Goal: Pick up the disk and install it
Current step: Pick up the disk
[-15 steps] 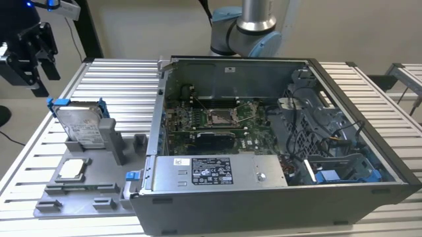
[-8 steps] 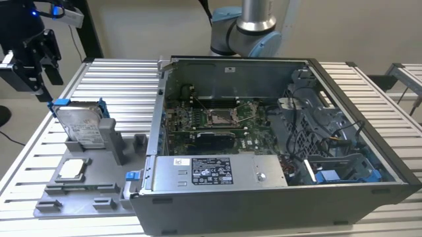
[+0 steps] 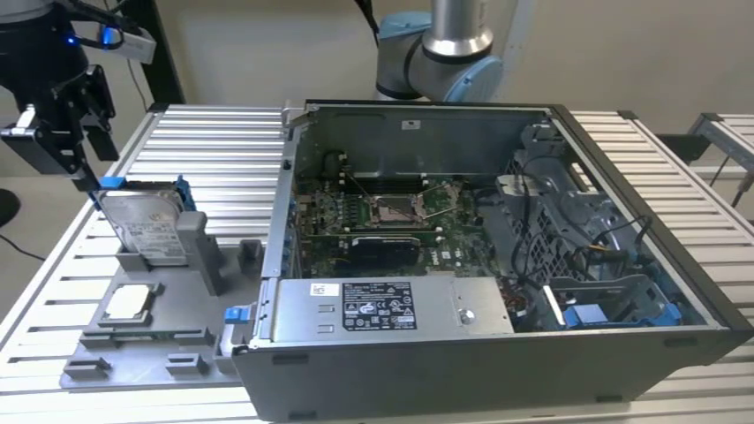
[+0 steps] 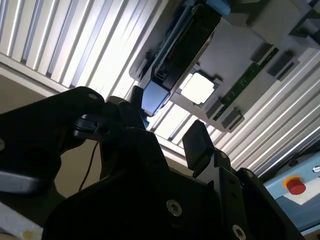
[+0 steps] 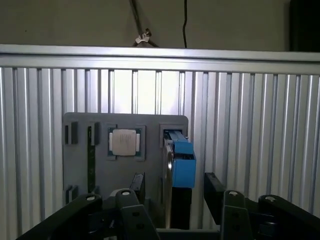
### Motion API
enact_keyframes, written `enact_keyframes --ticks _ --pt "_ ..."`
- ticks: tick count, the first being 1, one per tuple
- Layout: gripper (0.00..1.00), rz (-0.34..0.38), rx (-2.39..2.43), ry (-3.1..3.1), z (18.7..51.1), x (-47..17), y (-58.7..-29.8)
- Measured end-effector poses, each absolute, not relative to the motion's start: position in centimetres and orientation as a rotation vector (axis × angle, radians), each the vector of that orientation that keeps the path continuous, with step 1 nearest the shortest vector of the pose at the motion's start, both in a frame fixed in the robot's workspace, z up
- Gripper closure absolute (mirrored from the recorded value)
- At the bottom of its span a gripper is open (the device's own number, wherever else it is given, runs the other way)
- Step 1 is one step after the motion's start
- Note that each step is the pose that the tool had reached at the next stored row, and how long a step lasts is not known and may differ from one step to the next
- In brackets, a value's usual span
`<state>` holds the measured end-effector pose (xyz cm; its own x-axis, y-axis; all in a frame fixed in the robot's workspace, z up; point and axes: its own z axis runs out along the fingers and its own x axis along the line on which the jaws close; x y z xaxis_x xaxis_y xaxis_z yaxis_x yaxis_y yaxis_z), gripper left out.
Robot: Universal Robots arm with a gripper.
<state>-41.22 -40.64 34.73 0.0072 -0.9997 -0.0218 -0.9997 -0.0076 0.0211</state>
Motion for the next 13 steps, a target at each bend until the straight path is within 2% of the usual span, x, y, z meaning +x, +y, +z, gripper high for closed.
enact_keyframes --ticks 13 --pt "0.00 0.047 -2.229 2.213 32.4 -41.2 -40.4"
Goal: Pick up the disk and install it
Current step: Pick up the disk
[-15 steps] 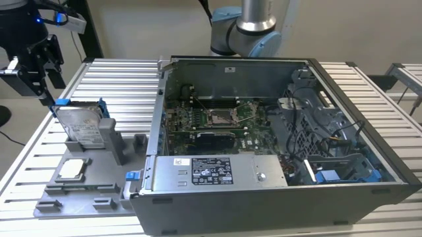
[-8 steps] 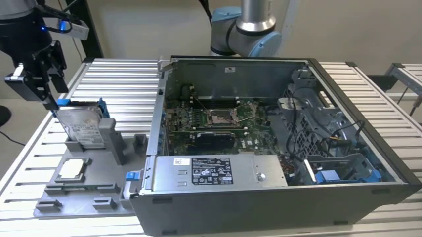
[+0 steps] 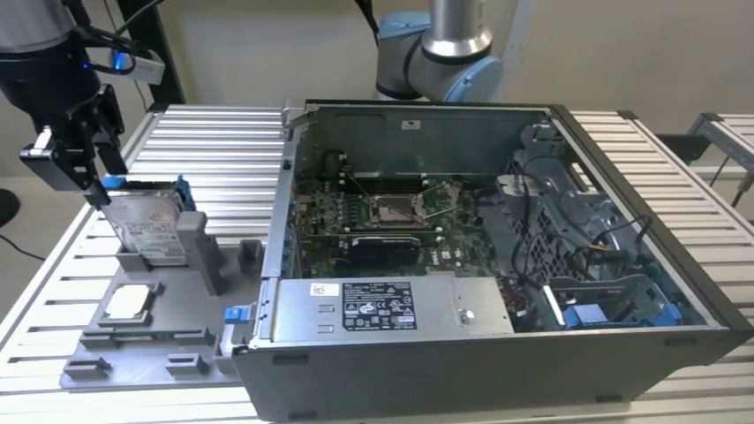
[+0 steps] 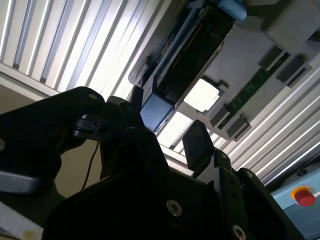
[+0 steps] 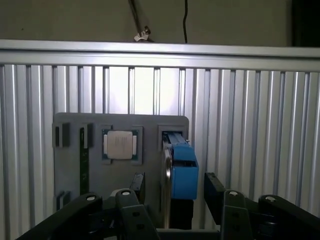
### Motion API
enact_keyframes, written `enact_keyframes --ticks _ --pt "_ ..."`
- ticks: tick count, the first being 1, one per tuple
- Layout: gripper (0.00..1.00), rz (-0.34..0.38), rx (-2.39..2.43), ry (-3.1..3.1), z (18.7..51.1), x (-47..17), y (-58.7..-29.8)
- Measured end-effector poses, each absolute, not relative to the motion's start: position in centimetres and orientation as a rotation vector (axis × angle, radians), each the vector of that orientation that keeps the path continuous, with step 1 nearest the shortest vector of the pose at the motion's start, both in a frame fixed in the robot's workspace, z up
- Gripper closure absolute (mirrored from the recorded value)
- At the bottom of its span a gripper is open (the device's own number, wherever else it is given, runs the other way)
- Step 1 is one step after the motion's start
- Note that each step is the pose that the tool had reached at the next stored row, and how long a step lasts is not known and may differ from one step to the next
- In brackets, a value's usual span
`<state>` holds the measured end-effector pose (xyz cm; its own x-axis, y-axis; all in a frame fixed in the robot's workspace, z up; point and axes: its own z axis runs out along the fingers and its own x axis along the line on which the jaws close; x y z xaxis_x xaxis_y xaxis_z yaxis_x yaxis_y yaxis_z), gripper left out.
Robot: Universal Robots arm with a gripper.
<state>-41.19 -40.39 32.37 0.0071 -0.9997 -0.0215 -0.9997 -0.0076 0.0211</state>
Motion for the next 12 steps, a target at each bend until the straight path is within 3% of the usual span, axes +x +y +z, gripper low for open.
enact_keyframes --ticks 12 --pt "0.00 0.047 -2.229 2.213 30.3 -41.1 -40.4"
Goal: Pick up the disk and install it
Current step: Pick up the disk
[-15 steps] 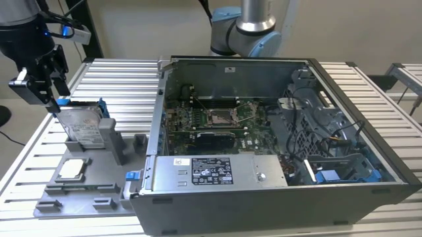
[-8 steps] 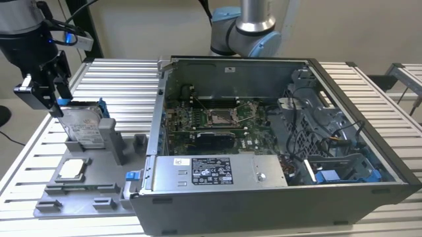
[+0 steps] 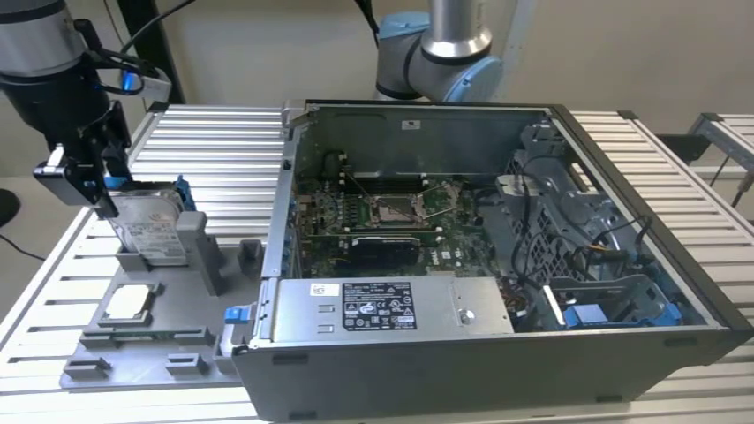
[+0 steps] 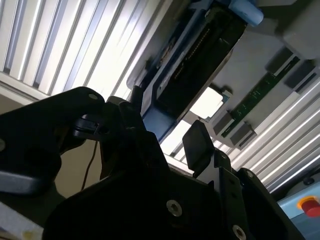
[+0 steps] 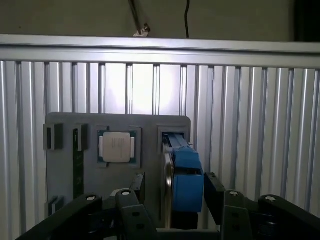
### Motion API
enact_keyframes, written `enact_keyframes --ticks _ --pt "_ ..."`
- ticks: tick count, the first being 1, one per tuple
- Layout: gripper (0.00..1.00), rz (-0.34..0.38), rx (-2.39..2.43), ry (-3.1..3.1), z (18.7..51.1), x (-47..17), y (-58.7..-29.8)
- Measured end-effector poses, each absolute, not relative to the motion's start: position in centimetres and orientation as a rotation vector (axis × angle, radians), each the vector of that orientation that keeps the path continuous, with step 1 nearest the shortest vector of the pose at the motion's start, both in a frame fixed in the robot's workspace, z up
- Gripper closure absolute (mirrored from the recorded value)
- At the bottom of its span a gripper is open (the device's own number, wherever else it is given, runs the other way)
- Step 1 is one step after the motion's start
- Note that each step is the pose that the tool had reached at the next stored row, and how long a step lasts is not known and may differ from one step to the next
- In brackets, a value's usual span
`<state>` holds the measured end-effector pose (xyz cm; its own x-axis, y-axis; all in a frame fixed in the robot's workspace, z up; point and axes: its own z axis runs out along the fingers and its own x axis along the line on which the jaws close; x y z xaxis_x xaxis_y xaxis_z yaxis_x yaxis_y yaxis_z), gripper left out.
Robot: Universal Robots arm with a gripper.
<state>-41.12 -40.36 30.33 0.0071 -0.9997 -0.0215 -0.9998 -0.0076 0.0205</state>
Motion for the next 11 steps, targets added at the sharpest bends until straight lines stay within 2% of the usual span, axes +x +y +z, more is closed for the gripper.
enact_keyframes --ticks 11 --pt "0.00 0.046 -2.229 2.212 28.9 -41.0 -40.4"
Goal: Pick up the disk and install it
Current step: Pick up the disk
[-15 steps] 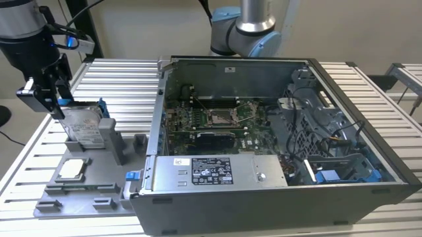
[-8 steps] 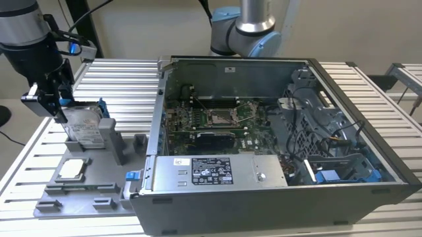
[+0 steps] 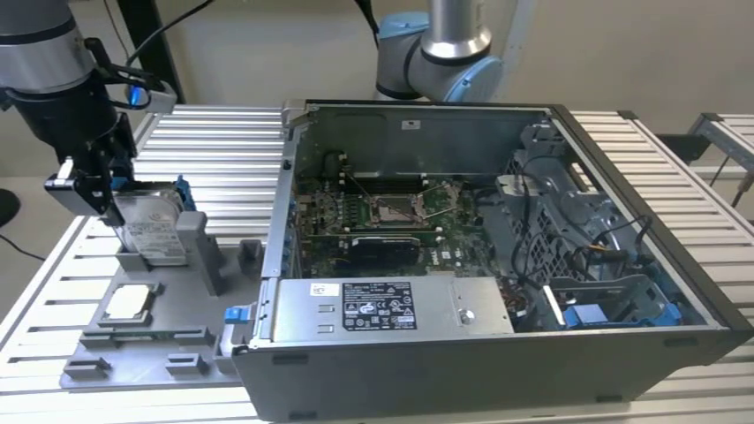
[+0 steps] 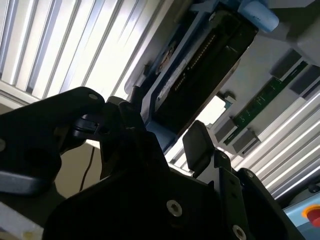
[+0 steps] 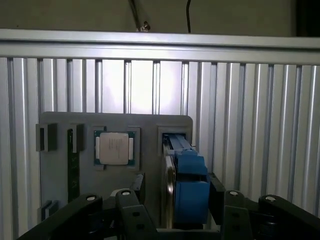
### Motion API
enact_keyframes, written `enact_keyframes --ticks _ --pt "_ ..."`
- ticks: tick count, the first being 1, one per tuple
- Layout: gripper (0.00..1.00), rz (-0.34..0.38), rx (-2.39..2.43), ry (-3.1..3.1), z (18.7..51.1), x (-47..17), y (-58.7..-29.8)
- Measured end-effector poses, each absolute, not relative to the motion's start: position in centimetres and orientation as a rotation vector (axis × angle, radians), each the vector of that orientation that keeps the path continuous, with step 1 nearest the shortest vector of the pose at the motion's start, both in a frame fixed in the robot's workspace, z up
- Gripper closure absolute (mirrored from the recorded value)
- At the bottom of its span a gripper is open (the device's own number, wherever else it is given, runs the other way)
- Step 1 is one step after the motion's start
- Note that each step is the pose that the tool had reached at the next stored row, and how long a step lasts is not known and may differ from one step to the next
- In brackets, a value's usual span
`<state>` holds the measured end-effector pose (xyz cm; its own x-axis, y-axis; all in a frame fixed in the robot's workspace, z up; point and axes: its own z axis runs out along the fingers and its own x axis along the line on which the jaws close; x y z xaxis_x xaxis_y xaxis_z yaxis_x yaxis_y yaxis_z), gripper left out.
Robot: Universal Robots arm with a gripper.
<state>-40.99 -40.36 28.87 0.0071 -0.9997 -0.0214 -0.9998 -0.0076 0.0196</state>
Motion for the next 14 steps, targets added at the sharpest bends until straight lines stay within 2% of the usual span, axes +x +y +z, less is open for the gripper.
enact_keyframes --ticks 14 --pt "0.00 0.036 -2.225 2.209 28.45 -40.99 -40.36"
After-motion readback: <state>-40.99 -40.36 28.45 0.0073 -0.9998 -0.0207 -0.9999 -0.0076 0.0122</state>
